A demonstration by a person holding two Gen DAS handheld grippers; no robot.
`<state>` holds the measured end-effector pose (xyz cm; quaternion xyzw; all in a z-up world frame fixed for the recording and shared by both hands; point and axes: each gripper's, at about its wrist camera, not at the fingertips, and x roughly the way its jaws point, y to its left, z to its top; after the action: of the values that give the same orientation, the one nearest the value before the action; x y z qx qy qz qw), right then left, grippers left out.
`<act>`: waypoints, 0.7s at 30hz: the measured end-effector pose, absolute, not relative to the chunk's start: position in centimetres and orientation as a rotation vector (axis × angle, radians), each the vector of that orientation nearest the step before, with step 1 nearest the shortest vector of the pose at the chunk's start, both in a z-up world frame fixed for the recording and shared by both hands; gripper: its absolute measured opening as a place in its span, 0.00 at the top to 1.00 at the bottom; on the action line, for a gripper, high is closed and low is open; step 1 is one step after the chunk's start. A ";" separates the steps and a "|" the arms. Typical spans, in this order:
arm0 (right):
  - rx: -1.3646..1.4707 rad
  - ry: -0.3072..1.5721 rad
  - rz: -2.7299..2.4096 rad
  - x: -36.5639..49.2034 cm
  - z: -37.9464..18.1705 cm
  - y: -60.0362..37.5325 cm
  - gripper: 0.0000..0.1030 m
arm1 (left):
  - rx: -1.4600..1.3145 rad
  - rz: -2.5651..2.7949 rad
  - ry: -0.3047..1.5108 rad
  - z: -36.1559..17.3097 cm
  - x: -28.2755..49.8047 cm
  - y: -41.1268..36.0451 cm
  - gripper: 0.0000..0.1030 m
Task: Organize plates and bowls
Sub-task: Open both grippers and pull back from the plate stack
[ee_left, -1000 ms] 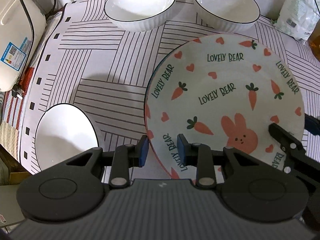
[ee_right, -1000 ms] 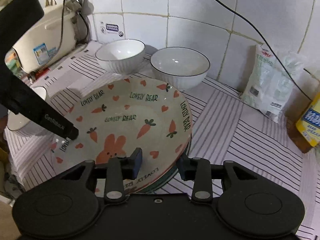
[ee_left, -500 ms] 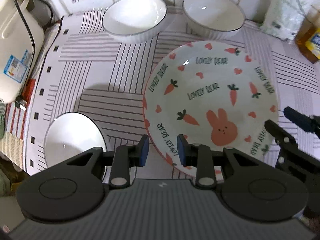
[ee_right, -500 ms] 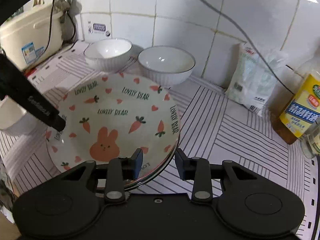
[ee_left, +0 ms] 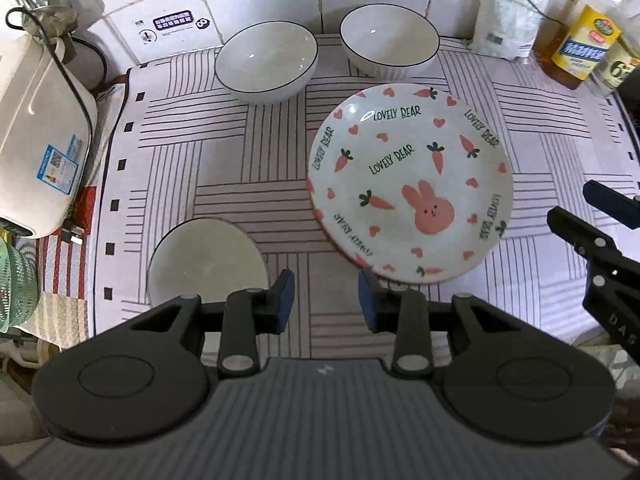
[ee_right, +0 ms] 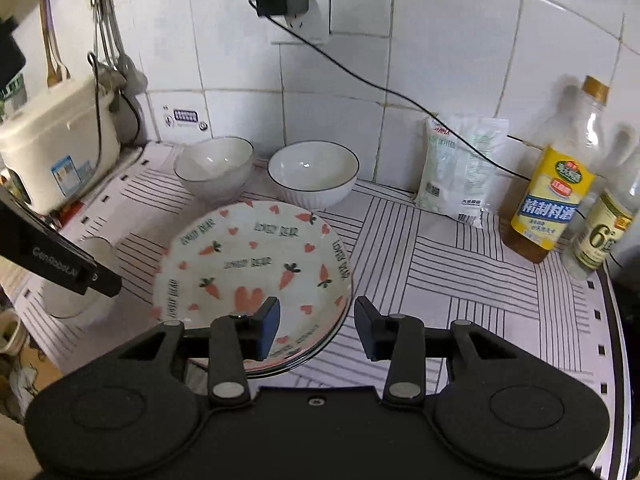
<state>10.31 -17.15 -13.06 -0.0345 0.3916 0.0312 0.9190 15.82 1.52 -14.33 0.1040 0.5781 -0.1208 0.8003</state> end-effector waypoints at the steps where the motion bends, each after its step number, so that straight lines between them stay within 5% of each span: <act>1: -0.071 0.800 0.055 9.8 -12.6 -16.7 0.55 | 0.220 -0.267 1.238 -14.0 15.5 2.0 0.62; 14: 0.006 0.621 0.054 5.3 -8.4 -10.2 0.28 | 0.220 -0.336 1.161 -11.2 12.6 9.7 0.40; 18: -0.028 0.574 0.083 4.4 -8.3 -7.3 0.10 | 0.211 -0.344 1.159 -11.5 12.8 12.5 0.33; 21: -0.045 0.566 0.118 4.4 -8.8 -5.2 0.10 | 0.205 -0.324 1.165 -12.2 13.7 14.7 0.32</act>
<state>4.43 -5.16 -8.85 -0.0221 0.2788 0.0583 0.9583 13.66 14.70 -12.24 0.0963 0.5467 -0.1518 0.8178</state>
